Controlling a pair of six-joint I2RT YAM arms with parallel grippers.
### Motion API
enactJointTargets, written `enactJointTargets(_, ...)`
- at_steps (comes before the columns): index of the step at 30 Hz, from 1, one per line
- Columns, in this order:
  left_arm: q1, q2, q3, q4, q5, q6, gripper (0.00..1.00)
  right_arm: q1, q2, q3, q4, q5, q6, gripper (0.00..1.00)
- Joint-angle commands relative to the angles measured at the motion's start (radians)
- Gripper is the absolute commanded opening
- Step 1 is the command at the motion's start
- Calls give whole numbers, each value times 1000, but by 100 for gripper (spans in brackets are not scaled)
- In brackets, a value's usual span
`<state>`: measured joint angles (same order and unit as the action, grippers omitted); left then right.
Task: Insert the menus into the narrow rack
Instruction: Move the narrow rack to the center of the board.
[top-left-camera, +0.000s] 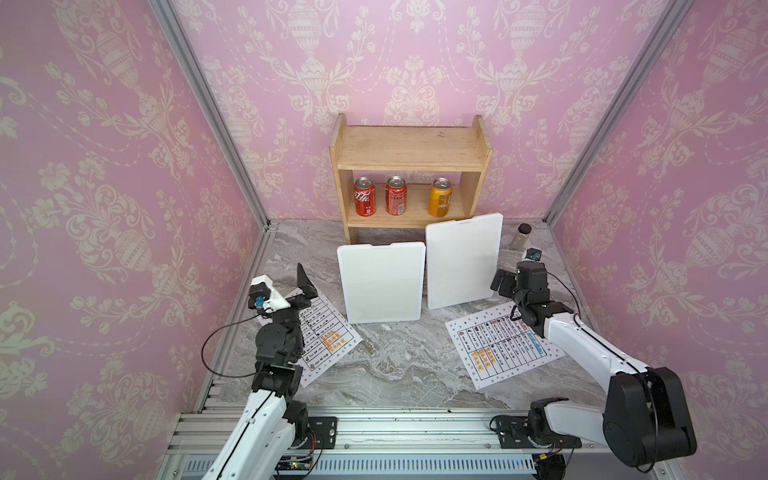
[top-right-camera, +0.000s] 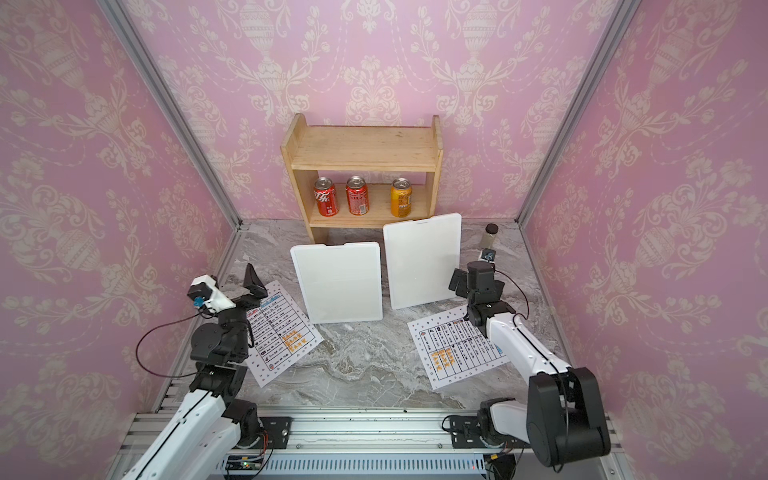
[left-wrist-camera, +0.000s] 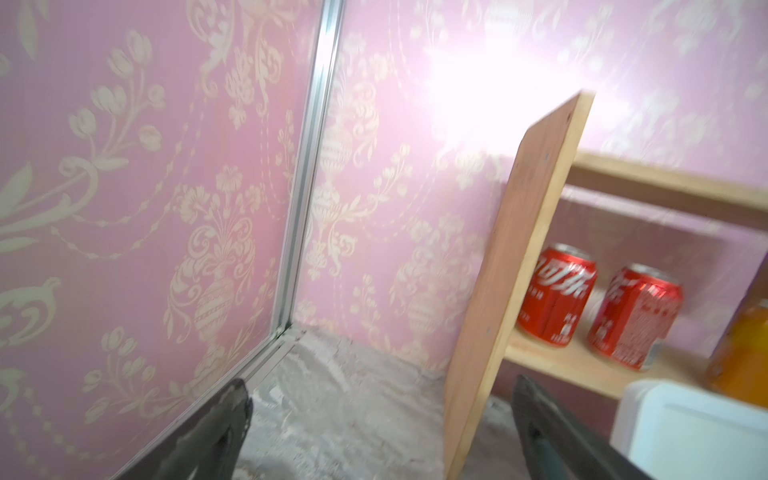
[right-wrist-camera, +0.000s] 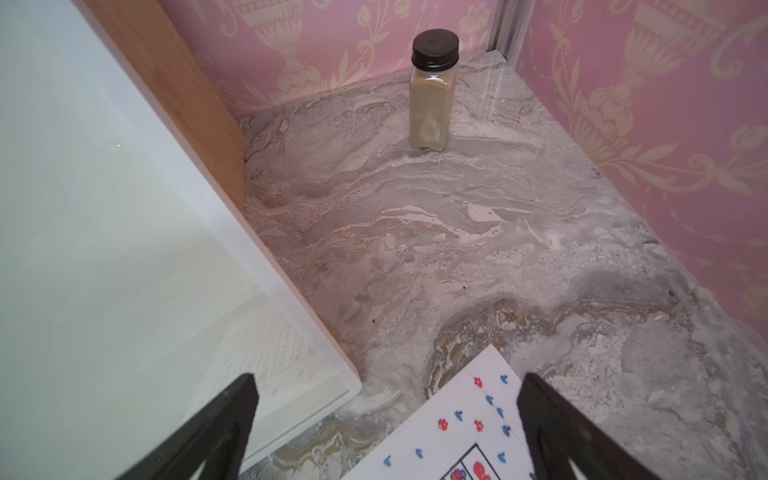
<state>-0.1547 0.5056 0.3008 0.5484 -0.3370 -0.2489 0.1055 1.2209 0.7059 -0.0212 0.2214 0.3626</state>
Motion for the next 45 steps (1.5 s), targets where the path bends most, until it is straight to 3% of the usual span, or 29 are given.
enactJointTargets(1, -5, -24, 53, -442, 184, -160, 99, 71, -98, 1, -105, -213, 44, 100)
enactJointTargets(4, -4, 23, 114, -564, 305, -175, 99, 218, -210, -11, -132, -196, -34, 100)
enactJointTargets(7, -4, 100, 127, -551, 443, -176, 99, 299, -275, -18, -137, -287, -78, 100)
enactJointTargets(10, -4, 189, 96, -441, 555, -215, 99, 337, -287, -39, -72, -417, -86, 100)
enactJointTargets(14, -3, 297, 34, -204, 667, -293, 99, 412, -210, -26, -5, -422, -131, 100)
enactJointTargets(16, -3, 337, 35, -180, 680, -297, 99, 436, -155, -6, 22, -428, -152, 100)
enactJointTargets(20, 10, 372, 33, -157, 689, -284, 99, 451, -46, 40, 74, -460, -177, 100)
enactJointTargets(28, 81, 424, 20, -59, 820, -286, 99, 453, 145, 130, 164, -535, -206, 100)
enactJointTargets(34, 91, 549, 11, 106, 936, -320, 99, 453, 242, 178, 237, -559, -212, 100)
enactJointTargets(45, 92, 682, 1, 323, 1022, -361, 99, 452, 324, 203, 312, -622, -168, 100)
